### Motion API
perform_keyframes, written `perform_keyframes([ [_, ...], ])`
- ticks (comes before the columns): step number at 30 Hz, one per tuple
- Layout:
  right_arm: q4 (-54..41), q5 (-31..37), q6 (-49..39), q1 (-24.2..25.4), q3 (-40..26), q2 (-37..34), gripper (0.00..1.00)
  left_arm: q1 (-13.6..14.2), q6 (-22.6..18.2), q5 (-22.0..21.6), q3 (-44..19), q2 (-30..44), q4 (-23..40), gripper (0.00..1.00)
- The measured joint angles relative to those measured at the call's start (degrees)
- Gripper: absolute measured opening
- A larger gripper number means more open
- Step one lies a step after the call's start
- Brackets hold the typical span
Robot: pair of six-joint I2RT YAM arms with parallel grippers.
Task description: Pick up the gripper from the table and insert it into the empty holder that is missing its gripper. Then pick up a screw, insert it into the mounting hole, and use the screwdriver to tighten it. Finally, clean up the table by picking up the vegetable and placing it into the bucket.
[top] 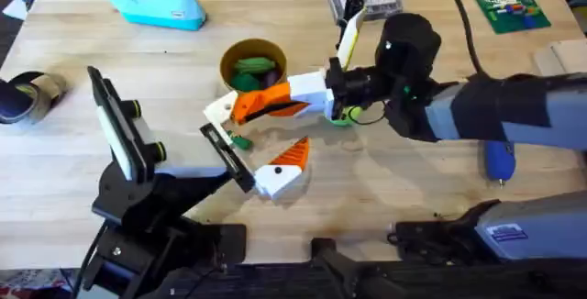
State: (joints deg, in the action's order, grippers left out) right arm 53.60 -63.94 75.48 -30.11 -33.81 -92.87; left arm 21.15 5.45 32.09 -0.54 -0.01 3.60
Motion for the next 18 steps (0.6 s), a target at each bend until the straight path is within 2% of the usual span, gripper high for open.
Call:
perform_keyframes([
  [7, 0.2, -1.4, 0.1, 0.0, -4.4, -4.9, 0.009, -0.3, 0.8, -2.0, 0.0, 0.0, 0.0, 0.993],
  [10, 0.0, -2.5, 0.2, -0.5, -6.3, -6.8, 0.009, -0.3, 0.9, -1.5, 0.0, 0.0, 0.0, 0.993],
  [18, -0.3, -3.6, 0.5, -1.1, -7.6, -7.5, 0.009, -0.3, 0.8, -1.2, 0.0, 0.0, 0.0, 0.993],
])
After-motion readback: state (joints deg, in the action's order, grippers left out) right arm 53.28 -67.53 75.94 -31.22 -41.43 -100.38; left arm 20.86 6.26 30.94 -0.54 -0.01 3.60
